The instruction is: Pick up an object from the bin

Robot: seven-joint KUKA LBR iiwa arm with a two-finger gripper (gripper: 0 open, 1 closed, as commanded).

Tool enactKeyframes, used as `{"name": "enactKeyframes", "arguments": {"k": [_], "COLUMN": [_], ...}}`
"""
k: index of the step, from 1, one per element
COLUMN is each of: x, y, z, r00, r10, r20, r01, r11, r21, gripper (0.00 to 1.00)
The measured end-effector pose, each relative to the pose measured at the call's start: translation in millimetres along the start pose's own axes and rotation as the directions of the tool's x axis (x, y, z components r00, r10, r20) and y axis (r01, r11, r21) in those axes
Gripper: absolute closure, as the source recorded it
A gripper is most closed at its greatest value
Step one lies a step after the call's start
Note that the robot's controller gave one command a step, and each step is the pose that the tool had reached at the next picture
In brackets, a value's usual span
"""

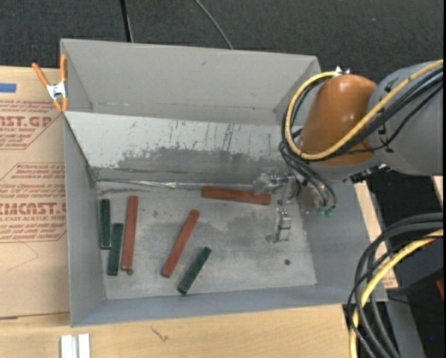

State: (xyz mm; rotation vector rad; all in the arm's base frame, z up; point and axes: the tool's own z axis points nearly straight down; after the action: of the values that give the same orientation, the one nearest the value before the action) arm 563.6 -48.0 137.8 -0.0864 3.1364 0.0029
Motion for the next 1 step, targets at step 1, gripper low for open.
{"name": "enactKeyframes", "arguments": {"k": [1], "x": [-16.3], "y": [14.5], "z": [45.2], "r00": [1.000], "r10": [0.029], "r20": [0.001], "r01": [-0.029], "r11": [1.000], "r21": [0.001], "gripper": [0.00]}}
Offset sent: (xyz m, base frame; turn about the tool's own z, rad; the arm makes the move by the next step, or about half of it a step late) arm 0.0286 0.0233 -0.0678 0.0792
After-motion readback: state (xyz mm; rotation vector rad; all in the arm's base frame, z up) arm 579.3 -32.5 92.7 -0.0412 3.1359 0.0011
